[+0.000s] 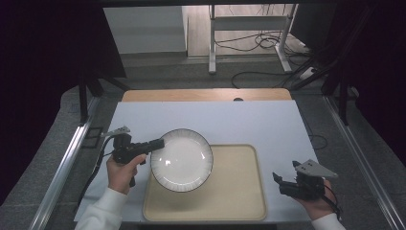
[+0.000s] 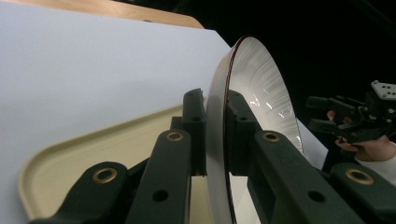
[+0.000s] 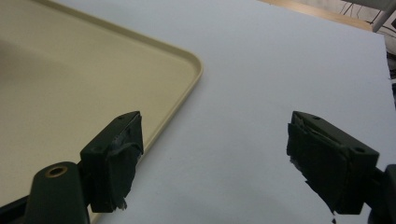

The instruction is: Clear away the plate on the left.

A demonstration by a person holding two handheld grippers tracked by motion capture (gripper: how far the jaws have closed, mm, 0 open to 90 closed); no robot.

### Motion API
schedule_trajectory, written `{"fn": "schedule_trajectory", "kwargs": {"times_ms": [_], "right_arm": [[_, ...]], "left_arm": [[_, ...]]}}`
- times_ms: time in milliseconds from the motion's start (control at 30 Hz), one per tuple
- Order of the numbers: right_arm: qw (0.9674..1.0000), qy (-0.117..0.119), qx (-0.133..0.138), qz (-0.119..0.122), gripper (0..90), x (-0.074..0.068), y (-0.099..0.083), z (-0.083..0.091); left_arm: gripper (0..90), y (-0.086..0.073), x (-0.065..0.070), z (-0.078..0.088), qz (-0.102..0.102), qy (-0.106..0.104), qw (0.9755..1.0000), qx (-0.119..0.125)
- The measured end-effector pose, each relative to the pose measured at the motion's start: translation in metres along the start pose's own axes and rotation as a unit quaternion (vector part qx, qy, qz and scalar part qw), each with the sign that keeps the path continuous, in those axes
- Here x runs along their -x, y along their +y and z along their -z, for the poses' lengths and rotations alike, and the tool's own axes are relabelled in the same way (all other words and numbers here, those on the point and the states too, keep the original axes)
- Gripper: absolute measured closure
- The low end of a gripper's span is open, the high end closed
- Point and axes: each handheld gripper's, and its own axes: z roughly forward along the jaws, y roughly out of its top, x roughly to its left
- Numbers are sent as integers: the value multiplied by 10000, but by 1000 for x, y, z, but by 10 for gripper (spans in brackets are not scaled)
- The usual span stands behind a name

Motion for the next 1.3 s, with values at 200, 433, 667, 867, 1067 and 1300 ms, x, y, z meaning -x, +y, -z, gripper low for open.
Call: {"fn": "schedule_trajectory", "kwargs": {"times_ms": [200, 433, 667, 867, 1067, 1300], "right_arm": [[10000, -3, -1, -30, 190, 0, 0, 0], [10000, 5, -7, -12, 190, 0, 0, -1], [10000, 10, -10, -9, 190, 0, 0, -1], [10000, 2, -10, -13, 190, 0, 0, -2], [10000, -2, -16, -24, 190, 0, 0, -2], [10000, -12, -1, -36, 190, 0, 0, -2]], "left_arm": [[813, -6, 3, -10, 92, -225, 9996, -115], [812, -13, 7, -24, 46, -240, 9992, -315], [810, -20, 16, -41, -18, -375, 9979, -524], [811, -25, 20, -59, -60, -430, 9965, -715], [811, -30, 21, -78, -80, -471, 9947, -911], [810, -36, 17, -89, -28, -374, 9937, -1055]]}}
